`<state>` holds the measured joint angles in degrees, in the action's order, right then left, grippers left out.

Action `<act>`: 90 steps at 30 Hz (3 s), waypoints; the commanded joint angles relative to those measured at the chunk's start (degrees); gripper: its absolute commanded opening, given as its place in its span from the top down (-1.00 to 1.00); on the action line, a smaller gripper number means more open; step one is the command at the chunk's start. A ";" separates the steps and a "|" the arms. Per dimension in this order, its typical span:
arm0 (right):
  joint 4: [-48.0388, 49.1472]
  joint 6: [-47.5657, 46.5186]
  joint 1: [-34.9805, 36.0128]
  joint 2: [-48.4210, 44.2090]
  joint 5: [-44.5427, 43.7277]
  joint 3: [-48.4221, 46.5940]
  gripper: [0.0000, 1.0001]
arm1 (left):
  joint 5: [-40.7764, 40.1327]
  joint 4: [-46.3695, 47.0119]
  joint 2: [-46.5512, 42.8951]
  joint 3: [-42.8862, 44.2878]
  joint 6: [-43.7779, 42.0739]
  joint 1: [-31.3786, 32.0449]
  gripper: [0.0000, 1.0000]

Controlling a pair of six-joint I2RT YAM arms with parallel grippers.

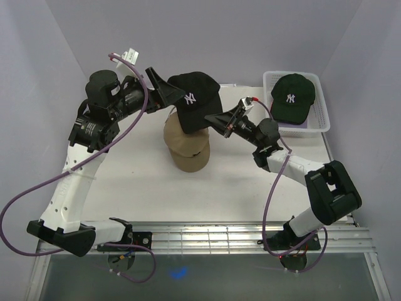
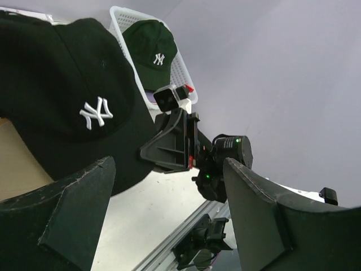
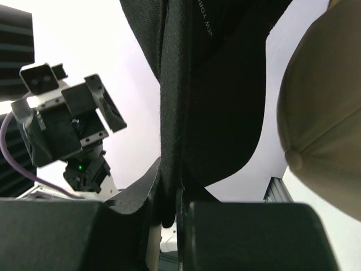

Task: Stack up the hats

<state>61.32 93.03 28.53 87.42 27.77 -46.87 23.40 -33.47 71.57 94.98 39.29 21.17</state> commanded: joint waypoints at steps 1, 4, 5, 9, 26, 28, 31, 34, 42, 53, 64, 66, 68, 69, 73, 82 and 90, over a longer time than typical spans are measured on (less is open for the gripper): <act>12.31 1.53 2.39 -3.13 -3.77 2.83 0.84 | 0.33 -0.71 -0.55 -0.06 0.26 0.10 -0.75; 16.97 3.46 4.33 -2.26 -5.27 5.65 0.84 | 0.16 -0.72 -0.12 -0.58 0.00 0.10 -0.75; 17.69 4.17 4.77 -2.16 -6.14 6.35 0.84 | 0.07 -0.72 -0.03 -0.76 -0.09 0.10 -0.75; 21.38 5.22 6.62 -2.60 -8.25 11.26 0.84 | -0.28 -0.63 0.15 -1.81 -0.70 0.10 -0.75; 34.12 8.74 12.42 0.30 -13.88 18.30 0.84 | -1.07 0.43 0.59 -5.94 -1.93 0.10 -0.75; 35.53 8.83 13.12 0.47 -14.32 18.83 0.84 | -1.25 0.51 0.59 -6.65 -2.11 0.10 -0.75; 36.76 8.83 13.39 0.39 -15.11 20.15 0.84 | -1.42 0.78 0.67 -7.53 -2.20 0.10 -0.75; 38.61 9.01 13.65 1.35 -15.11 20.59 0.84 | -1.95 0.78 0.76 -8.40 -2.72 0.10 -0.75; 46.78 10.68 15.06 6.35 -17.13 23.93 0.84 | -3.44 0.78 2.25 -10.16 -4.48 0.10 -0.75; 46.79 9.27 15.50 9.61 -18.54 29.02 0.84 | -6.00 -0.28 4.72 -12.27 -6.94 0.10 -0.74; 40.73 8.31 15.67 12.25 -17.75 30.44 0.56 | -6.96 0.25 5.42 -17.28 -8.26 0.10 -0.74; 37.49 7.78 15.67 11.73 -17.66 30.52 0.52 | -7.14 0.43 5.51 -17.90 -8.52 0.10 -0.74; 36.59 7.69 15.67 11.99 -17.49 30.52 0.50 | -7.57 0.43 5.42 -18.60 -8.70 0.10 -0.74; 36.24 7.78 15.67 12.51 -17.31 30.52 0.50 | -7.66 0.51 5.42 -18.78 -8.79 0.10 -0.74; 34.05 7.86 15.67 13.30 -17.05 30.44 0.53 | -8.11 0.51 5.42 -19.04 -9.32 0.10 -0.74; 26.49 6.37 15.59 12.87 -16.17 30.70 0.40 | -8.37 0.25 5.60 -18.69 -9.93 0.10 -0.74; 12.19 2.42 15.06 11.46 -14.94 28.33 0.27 | -8.72 0.08 5.42 -18.78 -10.11 0.10 -0.74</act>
<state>79.68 98.52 43.83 99.13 11.77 -17.91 15.40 -33.41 77.58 76.12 29.98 21.17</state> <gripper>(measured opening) 0.363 0.871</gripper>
